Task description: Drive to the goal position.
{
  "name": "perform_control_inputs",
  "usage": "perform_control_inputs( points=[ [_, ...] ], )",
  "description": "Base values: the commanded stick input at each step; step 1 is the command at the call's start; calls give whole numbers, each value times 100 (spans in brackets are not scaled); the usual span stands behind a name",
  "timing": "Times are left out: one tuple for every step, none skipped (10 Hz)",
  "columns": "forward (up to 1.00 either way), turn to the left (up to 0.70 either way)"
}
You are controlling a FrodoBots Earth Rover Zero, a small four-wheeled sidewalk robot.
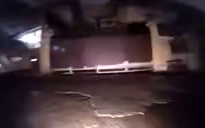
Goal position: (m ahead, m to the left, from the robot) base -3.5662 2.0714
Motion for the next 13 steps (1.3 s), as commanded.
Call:
perform_control_inputs(
  points=[
    [50, 27],
    [50, 27],
    [50, 27],
    [50, 27],
    [50, 27],
    [50, 27],
    [50, 27],
    [50, 27],
    [50, 27],
    [50, 27],
    [50, 27],
    [50, 27],
    [50, 27]
  ],
)
